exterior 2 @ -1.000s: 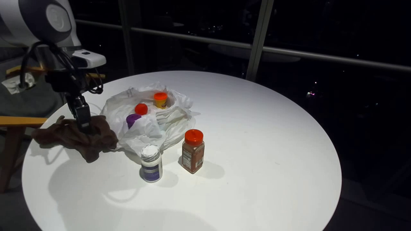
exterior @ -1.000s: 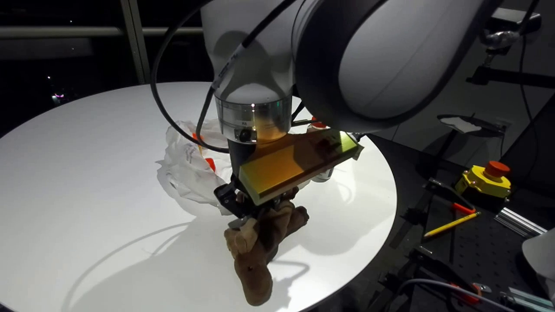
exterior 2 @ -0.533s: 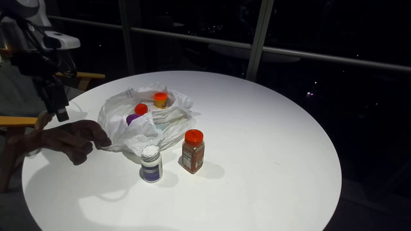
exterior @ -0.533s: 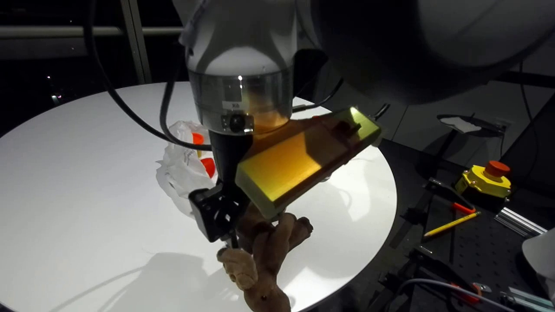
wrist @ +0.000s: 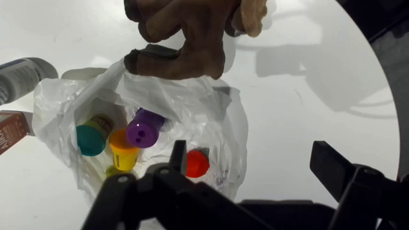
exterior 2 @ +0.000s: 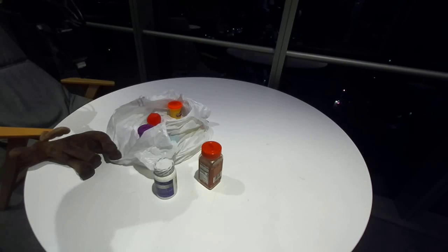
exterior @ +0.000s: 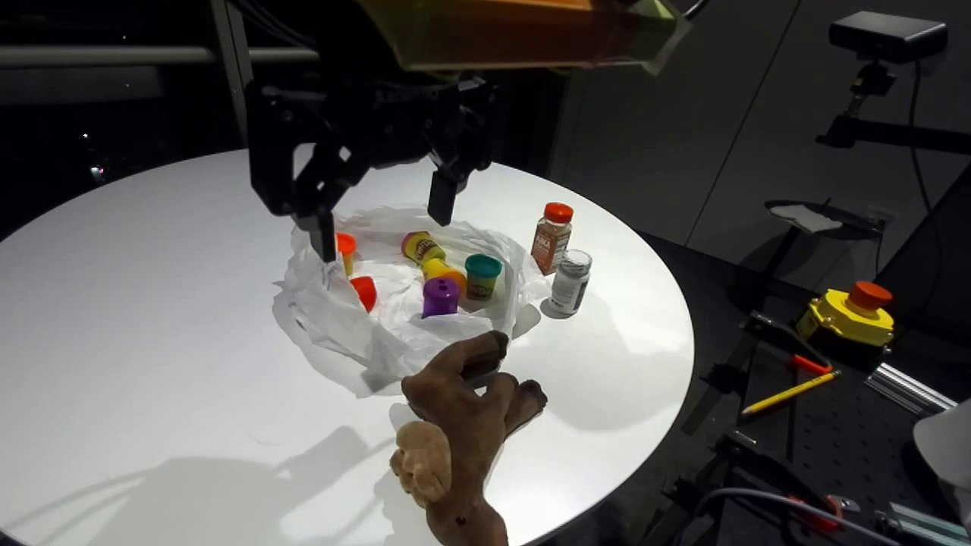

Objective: Pick the object in the plastic bag and put them on the table

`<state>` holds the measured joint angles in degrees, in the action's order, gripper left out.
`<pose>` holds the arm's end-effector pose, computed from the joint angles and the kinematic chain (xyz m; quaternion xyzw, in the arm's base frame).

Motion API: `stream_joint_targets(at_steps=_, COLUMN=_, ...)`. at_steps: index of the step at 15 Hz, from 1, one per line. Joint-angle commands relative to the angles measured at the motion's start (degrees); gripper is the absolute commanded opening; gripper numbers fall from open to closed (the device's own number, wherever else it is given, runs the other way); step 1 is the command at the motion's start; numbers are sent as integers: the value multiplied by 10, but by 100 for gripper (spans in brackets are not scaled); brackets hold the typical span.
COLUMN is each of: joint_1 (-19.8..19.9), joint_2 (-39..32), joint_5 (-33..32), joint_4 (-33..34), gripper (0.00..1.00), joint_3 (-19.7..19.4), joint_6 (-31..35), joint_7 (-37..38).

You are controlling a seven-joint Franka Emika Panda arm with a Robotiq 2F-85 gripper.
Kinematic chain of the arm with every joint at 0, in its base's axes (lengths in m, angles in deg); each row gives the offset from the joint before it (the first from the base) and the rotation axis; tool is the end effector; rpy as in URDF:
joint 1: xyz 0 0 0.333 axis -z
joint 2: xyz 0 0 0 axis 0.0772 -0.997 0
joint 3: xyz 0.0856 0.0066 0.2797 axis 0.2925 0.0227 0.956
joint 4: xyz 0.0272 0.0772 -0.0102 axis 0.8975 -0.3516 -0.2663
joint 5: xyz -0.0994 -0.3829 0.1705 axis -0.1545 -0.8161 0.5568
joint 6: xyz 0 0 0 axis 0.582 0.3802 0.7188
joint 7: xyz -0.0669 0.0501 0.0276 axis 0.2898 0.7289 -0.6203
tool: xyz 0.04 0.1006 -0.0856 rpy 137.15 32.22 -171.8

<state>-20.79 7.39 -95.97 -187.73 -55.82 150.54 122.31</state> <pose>0.4863 0.3296 0.2372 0.9922 -0.0747 0.0959 0.0276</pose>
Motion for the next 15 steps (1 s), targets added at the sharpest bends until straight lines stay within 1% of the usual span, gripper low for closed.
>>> stream_joint_targets(at_steps=1, joint_1=33, joint_2=-19, joint_5=-20, joint_4=26, gripper=100, joint_3=-6, joint_6=0, joint_7=-1)
stream_joint_targets(at_steps=3, joint_1=48, joint_2=-37, joint_5=-21, joint_4=33, gripper=100, joint_3=-16, joint_6=-2, joint_7=-1)
stream_joint_targets(at_steps=5, joint_1=63, joint_2=-62, joint_5=-22, joint_4=41, gripper=100, joint_3=-31, joint_6=14, joint_7=-5)
stream_joint_targets(at_steps=8, joint_1=82, joint_2=-105, joint_5=-4, joint_4=54, gripper=100, joint_3=-50, joint_6=42, joint_7=-21)
stream_joint_targets(at_steps=9, joint_1=91, joint_2=-120, joint_5=15, joint_4=57, gripper=100, joint_3=-50, joint_6=55, joint_7=-41)
stream_joint_targets(at_steps=12, joint_1=100, joint_2=-156, joint_5=39, joint_4=67, gripper=100, joint_3=-60, joint_6=78, joint_7=-68)
stream_joint_targets(at_steps=15, joint_1=103, joint_2=-183, joint_5=70, joint_4=76, gripper=100, joint_3=-65, joint_6=78, joint_7=-91)
